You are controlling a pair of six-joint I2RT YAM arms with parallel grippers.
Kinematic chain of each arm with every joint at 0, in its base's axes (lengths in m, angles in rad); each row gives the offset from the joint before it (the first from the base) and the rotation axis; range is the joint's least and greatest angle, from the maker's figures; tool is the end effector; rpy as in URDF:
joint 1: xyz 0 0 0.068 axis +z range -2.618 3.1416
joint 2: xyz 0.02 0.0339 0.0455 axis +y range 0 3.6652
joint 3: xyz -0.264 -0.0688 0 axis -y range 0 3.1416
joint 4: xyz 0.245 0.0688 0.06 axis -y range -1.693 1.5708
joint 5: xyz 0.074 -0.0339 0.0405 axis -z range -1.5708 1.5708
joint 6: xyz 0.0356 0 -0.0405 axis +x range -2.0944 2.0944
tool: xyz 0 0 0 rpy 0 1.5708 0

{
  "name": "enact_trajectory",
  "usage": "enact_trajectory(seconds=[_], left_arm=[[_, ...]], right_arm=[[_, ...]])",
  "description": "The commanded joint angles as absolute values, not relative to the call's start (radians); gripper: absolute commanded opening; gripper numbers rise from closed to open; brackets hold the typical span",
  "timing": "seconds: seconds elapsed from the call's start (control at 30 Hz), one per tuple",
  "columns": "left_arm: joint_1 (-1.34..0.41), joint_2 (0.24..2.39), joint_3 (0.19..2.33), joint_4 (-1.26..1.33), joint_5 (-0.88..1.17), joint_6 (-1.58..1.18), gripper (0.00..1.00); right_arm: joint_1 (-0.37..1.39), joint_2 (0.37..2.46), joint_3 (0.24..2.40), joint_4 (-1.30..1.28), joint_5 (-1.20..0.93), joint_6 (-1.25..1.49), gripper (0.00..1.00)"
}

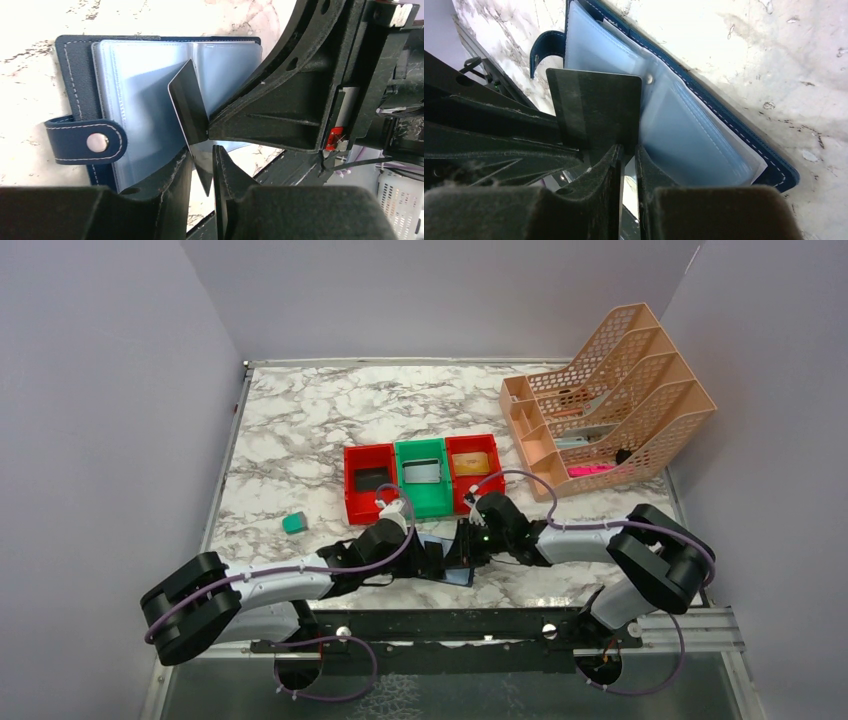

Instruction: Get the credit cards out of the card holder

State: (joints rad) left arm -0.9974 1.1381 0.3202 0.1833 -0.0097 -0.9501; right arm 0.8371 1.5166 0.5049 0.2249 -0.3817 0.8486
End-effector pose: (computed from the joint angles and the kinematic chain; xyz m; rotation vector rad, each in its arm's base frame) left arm 0.1136 -0.1753 0.1504 0.0513 2.4202 -1.0055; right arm 0.1657 0.2035 0.1254 -0.1967 2.6546 1.1600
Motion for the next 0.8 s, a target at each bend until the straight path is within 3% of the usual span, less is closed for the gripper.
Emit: enact_trajectory(seconds=[0.0,0.77], left_arm=[[-1.004,1.176,0.332,0.292,0.058,-0.981,0.25],[-1.004,1.210,0.451,0.065,-0.076,-0.919,0.28]], right_arm=[[0.837,1.549,0.473,0.250,-0.390,0.891,0.18],[0.838,1.540,0.498,0.163,-0.326,0.885,0.15]])
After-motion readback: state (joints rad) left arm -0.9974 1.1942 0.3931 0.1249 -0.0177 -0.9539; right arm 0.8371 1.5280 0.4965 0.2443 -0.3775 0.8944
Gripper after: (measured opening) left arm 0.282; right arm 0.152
